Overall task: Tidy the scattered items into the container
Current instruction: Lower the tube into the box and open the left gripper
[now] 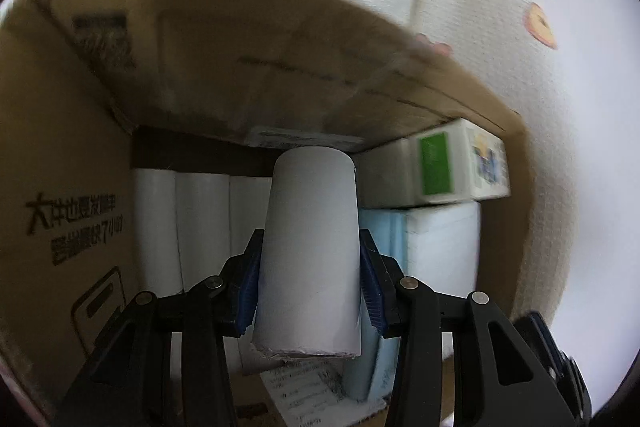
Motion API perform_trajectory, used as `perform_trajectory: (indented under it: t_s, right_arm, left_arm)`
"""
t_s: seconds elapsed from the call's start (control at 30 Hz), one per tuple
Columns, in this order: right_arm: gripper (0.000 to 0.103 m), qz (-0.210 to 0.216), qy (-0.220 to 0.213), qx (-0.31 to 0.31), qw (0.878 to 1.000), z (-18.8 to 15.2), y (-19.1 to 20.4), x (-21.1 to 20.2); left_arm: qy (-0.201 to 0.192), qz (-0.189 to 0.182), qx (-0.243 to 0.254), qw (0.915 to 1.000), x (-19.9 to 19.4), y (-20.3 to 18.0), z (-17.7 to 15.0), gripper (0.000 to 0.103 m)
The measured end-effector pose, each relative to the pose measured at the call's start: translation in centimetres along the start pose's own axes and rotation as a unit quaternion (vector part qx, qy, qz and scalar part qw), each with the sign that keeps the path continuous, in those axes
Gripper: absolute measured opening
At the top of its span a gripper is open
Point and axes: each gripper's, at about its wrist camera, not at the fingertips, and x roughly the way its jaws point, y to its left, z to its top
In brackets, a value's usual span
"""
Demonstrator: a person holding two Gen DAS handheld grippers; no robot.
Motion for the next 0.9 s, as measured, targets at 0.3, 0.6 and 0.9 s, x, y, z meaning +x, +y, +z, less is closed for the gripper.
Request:
perform_trajectory:
  t_s: [0.3,0.6,0.9]
  right_arm:
    - [0.006,-0.015,0.000,-0.042,0.999,0.0,0.6,-0.3]
    - [0.006,0.006,0.012,-0.041,0.999,-0.3,0.5,0.2]
    - [0.006,0.018,0.023,-0.051,0.998,-1.2,1.5,0.1]
  left_arm:
    - [0.000,-0.047,-0.006,0.9989,2.7,0.1,-0.4,0.049]
    - [0.039,-0.002,0.001,0.9992,4.0,0.2,-0.6,0.053]
    - [0.041,-0.027,0.052,0.9974,4.7,-2.6,-0.6,0.051]
